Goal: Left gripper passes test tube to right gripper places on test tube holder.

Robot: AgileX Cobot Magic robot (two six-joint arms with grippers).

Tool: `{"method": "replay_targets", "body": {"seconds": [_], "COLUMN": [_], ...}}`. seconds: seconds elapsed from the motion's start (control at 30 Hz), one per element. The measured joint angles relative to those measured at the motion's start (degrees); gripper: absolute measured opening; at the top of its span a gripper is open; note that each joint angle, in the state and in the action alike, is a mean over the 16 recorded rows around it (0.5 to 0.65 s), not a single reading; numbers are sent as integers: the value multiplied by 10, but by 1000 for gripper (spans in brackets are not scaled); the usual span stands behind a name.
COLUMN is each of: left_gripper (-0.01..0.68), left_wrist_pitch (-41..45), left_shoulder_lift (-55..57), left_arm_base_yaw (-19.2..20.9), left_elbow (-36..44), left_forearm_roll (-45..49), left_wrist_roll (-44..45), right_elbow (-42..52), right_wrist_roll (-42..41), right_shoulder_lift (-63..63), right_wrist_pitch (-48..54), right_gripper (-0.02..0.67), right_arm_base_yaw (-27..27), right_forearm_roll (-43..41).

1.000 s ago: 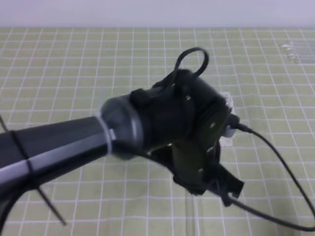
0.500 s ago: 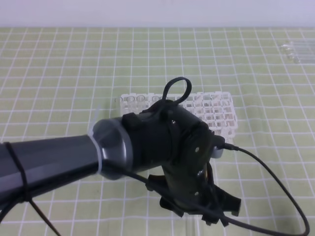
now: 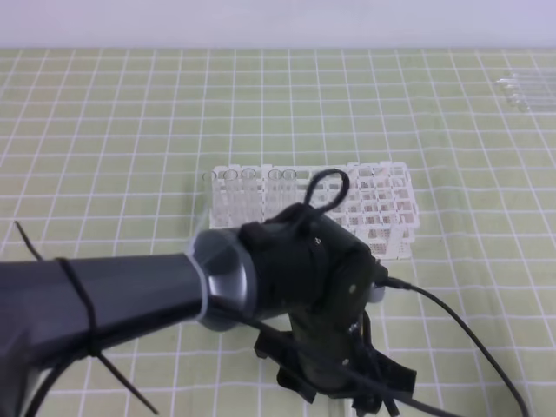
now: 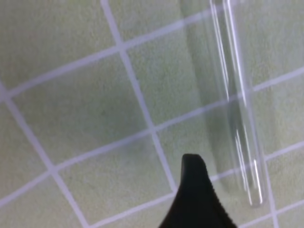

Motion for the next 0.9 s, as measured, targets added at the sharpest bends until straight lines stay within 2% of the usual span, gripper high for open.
{"method": "replay_targets", "body": {"seconds": [0.5, 0.63, 0.9], "left_gripper": [413, 372, 211], "left_wrist_pitch": [-10, -10, -9], "left_shoulder_lift": [32, 35, 37], "left_arm_base_yaw": [-10, -11, -11], "left_elbow": [0, 0, 0], "left_forearm_roll": [-12, -11, 2], "left_wrist_roll": [-2, -2, -2], "right_elbow": [0, 0, 0], "right_wrist_roll": [0, 0, 0], "right_shoulder_lift": [0, 0, 0], "right_wrist_pitch": [0, 0, 0], "right_gripper": [-17, -17, -17], "right_arm_base_yaw": [0, 0, 0], "right_forearm_roll": [0, 0, 0]}}
